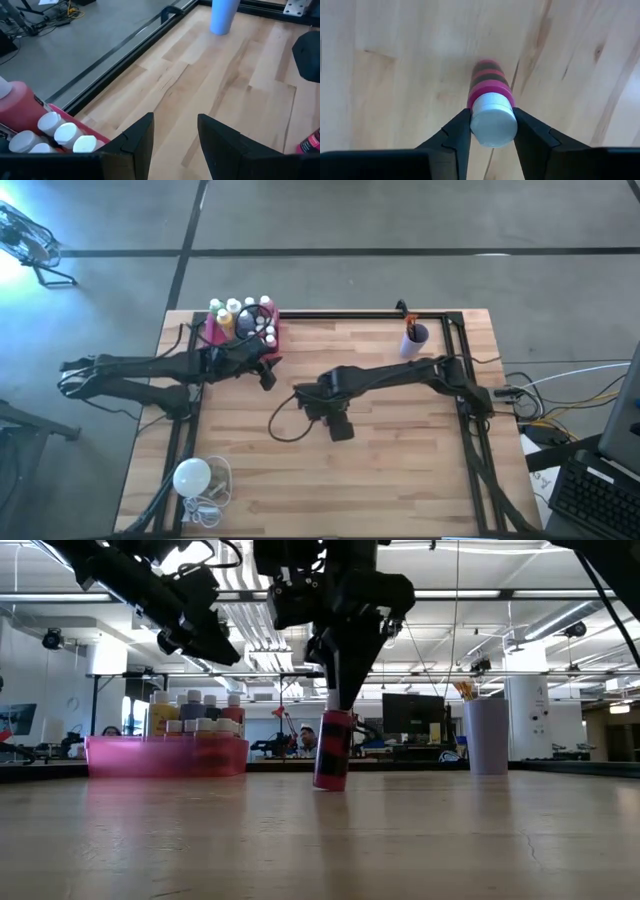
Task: Pick & Place Paint Supplies
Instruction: Put the small pink paint bottle into the pink bin
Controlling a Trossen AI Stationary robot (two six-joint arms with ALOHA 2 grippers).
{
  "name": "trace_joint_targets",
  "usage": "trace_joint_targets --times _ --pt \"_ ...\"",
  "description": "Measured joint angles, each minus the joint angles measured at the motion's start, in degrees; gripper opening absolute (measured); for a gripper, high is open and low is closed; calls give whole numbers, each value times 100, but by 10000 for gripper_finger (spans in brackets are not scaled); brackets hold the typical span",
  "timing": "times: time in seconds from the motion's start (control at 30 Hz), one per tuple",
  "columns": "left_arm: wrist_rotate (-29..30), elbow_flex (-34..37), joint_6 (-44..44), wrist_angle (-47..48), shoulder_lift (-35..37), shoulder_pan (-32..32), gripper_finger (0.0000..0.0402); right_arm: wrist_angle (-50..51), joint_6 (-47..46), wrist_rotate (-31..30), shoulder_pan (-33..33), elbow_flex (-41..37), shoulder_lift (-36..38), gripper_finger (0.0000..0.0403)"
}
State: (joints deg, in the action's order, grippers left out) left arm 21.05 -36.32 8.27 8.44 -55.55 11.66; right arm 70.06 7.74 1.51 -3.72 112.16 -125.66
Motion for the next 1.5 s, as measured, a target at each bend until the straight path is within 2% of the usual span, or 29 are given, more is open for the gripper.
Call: trace_joint_targets --times 0.27,0.63,0.93,1.1,1.33,1.5 --pt "-4 0 2 63 13 4 157 25 -11 -2 6 173 -69 146" --pt "-15 2 42 63 20 4 157 7 -43 -2 4 144 -73 129" --pt "-16 2 50 64 20 6 157 6 -162 -4 4 153 -65 187" --pt "-18 2 55 64 20 4 157 99 -224 -6 4 153 -44 202" --pt "-56 2 55 64 20 4 157 595 -590 -58 -2 156 227 183" --pt "-111 2 57 57 -3 4 157 710 -941 -149 -3 -161 799 160"
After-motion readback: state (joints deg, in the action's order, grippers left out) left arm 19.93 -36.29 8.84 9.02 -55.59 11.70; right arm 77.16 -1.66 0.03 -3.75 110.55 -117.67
